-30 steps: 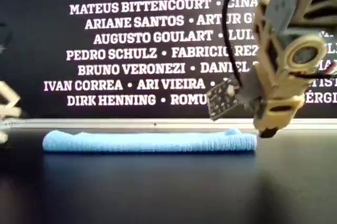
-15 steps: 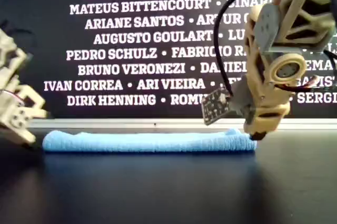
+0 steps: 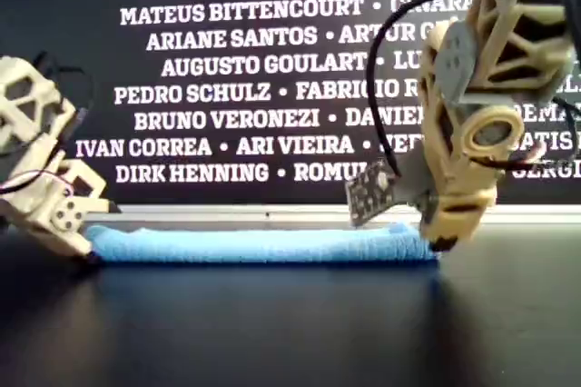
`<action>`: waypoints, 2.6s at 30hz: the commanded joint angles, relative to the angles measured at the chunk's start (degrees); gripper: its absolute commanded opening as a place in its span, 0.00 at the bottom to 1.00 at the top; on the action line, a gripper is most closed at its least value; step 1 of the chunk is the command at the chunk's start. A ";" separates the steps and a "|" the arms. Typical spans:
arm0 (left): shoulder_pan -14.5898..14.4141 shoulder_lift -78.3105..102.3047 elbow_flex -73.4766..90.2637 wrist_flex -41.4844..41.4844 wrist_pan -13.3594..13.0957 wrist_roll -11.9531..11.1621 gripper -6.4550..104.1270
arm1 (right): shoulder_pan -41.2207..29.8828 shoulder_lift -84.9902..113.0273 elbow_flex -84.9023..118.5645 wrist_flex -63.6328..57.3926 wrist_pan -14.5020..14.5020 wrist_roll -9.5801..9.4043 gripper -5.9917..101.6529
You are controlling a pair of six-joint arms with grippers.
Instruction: Fold a cloth
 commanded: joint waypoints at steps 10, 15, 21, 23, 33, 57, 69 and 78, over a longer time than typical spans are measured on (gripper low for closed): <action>-0.35 -0.70 -3.69 -0.70 -0.53 -0.44 0.96 | -0.35 -6.86 -20.48 11.51 -6.77 0.44 0.71; -0.70 -2.55 -7.56 3.60 -4.48 -0.44 0.96 | -0.44 -10.55 -26.81 15.91 -7.12 0.44 0.71; -0.88 -6.77 -16.35 13.45 -5.19 -1.67 0.96 | -0.44 -10.99 -27.33 16.35 -7.12 0.44 0.71; -0.97 -7.03 -17.31 14.94 -5.19 -2.11 0.96 | -0.53 -10.99 -27.33 16.35 -7.12 0.44 0.71; -1.05 -7.12 -16.61 15.21 -4.48 -1.49 0.96 | 0.00 -11.60 -27.33 16.35 -7.12 0.18 0.51; -1.05 -5.98 -17.31 14.94 -4.04 -2.11 0.04 | -0.35 -9.49 -26.28 16.35 -7.12 0.53 0.04; -1.32 8.09 -9.14 15.38 -4.04 -2.11 0.05 | 0.18 7.73 -11.69 16.35 -6.59 0.62 0.04; -4.39 22.76 4.83 15.38 -4.13 -2.11 0.05 | 0.18 22.59 6.15 16.35 -6.94 0.62 0.04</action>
